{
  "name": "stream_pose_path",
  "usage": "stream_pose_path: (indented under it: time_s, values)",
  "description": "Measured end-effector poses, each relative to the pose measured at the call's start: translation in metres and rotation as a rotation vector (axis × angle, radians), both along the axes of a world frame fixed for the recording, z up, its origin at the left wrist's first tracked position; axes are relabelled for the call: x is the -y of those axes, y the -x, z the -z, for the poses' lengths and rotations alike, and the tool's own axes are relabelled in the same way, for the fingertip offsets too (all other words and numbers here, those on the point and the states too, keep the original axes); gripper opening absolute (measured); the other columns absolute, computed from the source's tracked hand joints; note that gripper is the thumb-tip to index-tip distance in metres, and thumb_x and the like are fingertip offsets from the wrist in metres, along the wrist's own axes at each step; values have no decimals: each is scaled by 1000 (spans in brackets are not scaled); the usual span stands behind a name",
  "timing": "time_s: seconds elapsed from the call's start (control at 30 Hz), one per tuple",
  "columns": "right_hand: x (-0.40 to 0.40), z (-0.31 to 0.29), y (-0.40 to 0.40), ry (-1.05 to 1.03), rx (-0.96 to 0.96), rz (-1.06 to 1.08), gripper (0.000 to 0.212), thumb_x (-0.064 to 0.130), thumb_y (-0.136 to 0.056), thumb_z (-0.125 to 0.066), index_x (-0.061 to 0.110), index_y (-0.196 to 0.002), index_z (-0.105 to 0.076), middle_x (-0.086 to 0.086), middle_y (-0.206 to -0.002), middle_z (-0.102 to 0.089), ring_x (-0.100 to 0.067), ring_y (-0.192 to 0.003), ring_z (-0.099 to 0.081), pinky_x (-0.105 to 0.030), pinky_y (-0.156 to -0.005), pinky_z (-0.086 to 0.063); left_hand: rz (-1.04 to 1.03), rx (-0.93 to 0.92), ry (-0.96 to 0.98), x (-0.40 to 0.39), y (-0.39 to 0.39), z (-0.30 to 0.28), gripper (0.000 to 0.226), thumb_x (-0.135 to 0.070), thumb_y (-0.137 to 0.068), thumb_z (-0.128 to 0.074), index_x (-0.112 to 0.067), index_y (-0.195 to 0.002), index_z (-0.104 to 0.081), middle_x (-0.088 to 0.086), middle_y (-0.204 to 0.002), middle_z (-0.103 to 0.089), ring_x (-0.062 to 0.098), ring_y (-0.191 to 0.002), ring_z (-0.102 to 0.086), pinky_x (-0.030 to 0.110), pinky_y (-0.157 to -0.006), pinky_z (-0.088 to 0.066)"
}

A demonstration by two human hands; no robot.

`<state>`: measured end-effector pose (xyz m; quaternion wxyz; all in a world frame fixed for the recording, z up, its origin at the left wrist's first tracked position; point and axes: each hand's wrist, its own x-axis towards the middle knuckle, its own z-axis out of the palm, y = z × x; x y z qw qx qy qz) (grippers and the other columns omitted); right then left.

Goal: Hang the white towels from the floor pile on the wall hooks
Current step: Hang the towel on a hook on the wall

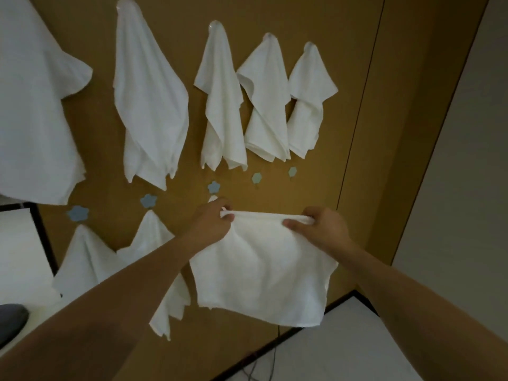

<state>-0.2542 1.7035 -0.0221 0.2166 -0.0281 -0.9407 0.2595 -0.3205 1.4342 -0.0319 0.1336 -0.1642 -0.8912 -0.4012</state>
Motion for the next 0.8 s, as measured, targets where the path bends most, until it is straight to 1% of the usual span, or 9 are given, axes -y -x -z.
stream_pose_path:
  time_s: [0.17,0.23,0.33,0.37,0.47,0.57,0.67,0.73,0.8]
  values:
    - [-21,10,94,45,-29,2,45,74,-73,-60,29,-65,-60,11,-63,-61,-6,-63,-59,-24,-53,-41,5,-37,-47,-21,70,5,21,-45,-76,-79,-35,-80,-61,-13,-91,-63,6,-82,-60,22,-68,-50]
    - [-28,19,143,58,-48,-23,44,68,-77,-61,27,-63,-58,9,-62,-60,-8,-62,-59,-27,-55,-44,-30,-132,-43,-38,102,12,17,-34,-80,-78,-36,-77,-62,-14,-89,-65,7,-82,-61,20,-71,-51]
    - [-34,29,217,18,-75,-74,43,61,-83,-61,24,-62,-52,8,-60,-56,-12,-61,-57,-28,-57,-41,-70,-244,-18,-63,150,27,19,-11,-90,-67,-28,-86,-75,-11,-98,-70,9,-92,-64,7,-83,-45]
    - [-36,32,241,7,-82,-88,43,60,-84,-60,24,-62,-51,8,-60,-55,-12,-60,-56,-27,-55,-38,-101,-252,26,-69,166,31,20,-9,-92,-64,-23,-93,-78,-6,-105,-71,11,-98,-63,7,-90,-42]
    - [-45,37,305,36,-73,-138,43,55,-85,-61,25,-59,-46,10,-56,-50,-10,-54,-50,-25,-49,-29,-221,-208,172,-86,215,34,22,-15,-95,-58,-18,-110,-75,3,-117,-69,18,-109,-63,23,-102,-42]
    - [-51,37,359,94,-106,-177,38,49,-84,-66,26,-59,-48,14,-56,-48,-10,-55,-51,-21,-50,-29,-336,-303,513,-99,256,31,32,-24,-98,-50,-33,-125,-65,1,-115,-69,20,-100,-64,32,-89,-50]
    - [-52,50,400,264,-101,-250,24,39,-83,-71,20,-70,-65,1,-69,-66,-20,-68,-63,-30,-65,-48,-348,-343,881,-115,282,38,44,-24,-99,-41,-41,-139,-48,0,-119,-63,22,-99,-62,31,-68,-47]
    - [-46,68,412,363,-111,-245,20,33,-81,-74,15,-76,-69,-7,-76,-71,-25,-72,-65,-33,-70,-50,-356,-323,951,-126,292,53,47,-23,-98,-41,-40,-141,-45,-1,-117,-63,22,-89,-64,28,-58,-35]
    - [-39,87,418,353,-187,-200,17,25,-81,-76,11,-75,-69,-12,-69,-70,-28,-62,-63,-27,-60,-43,-358,-334,893,-132,299,68,41,-23,-98,-44,-36,-137,-52,1,-109,-66,23,-76,-64,27,-55,-38]
